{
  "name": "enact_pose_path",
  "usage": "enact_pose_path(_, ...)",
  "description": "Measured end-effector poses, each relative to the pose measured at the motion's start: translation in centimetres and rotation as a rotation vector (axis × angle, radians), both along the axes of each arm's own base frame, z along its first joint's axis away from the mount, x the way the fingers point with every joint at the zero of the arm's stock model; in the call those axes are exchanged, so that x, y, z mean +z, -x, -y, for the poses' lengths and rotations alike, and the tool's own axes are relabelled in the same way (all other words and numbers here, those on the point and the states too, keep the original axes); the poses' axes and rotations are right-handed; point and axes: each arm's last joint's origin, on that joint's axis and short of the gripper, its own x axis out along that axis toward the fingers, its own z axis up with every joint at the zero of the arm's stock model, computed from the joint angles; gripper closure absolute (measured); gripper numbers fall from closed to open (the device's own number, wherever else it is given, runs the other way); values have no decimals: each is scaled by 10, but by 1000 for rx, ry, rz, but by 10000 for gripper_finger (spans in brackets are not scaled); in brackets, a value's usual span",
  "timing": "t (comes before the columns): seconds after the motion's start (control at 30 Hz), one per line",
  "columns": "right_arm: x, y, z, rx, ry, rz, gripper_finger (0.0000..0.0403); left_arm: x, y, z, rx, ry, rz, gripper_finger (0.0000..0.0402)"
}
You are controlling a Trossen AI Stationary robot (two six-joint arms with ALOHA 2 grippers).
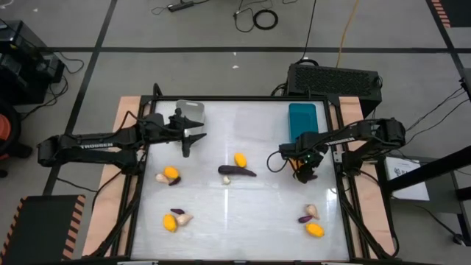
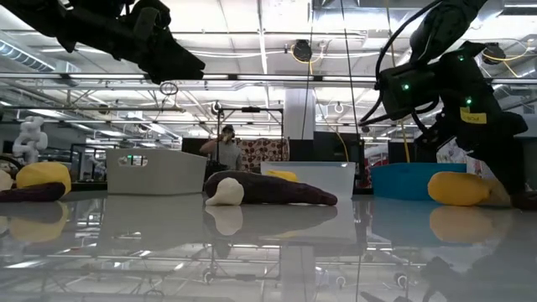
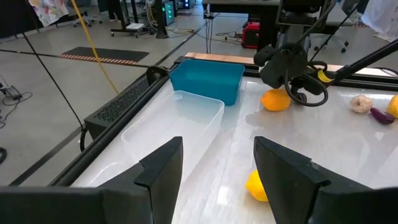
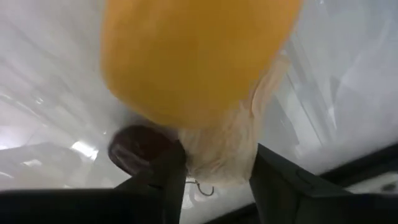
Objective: Sort produce into baskets
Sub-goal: Put the garlic into the gray bin
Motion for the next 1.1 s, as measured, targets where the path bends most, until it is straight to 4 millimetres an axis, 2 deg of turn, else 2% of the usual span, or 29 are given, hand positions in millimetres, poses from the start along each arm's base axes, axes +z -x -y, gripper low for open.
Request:
enact_pose_path(0.1, 4, 2, 0, -6, -2, -37, 270, 0, 0, 0, 0, -2, 0, 197)
enact_pose_path(0.23, 19, -4, 0, -24, 4, -57, 271, 0, 0, 0, -2, -9, -2, 197)
enact_pose_path(0.43, 55, -20, 3, -9, 58, -45, 268, 0, 0, 0, -3, -11, -3, 197)
enact_pose_path(0.6, 85, -35, 7, -2, 125, 40, 268, 0, 0, 0, -8, -34, -9, 197)
enact_pose_path(0.8, 109, -62, 12, 44, 224, 285, 268, 0, 0, 0, -8, -35, -6, 197)
enact_pose_path(1.1, 129, -120, 19, 285, 362, 885, 268, 1, 0, 0, -7, -33, -4, 197)
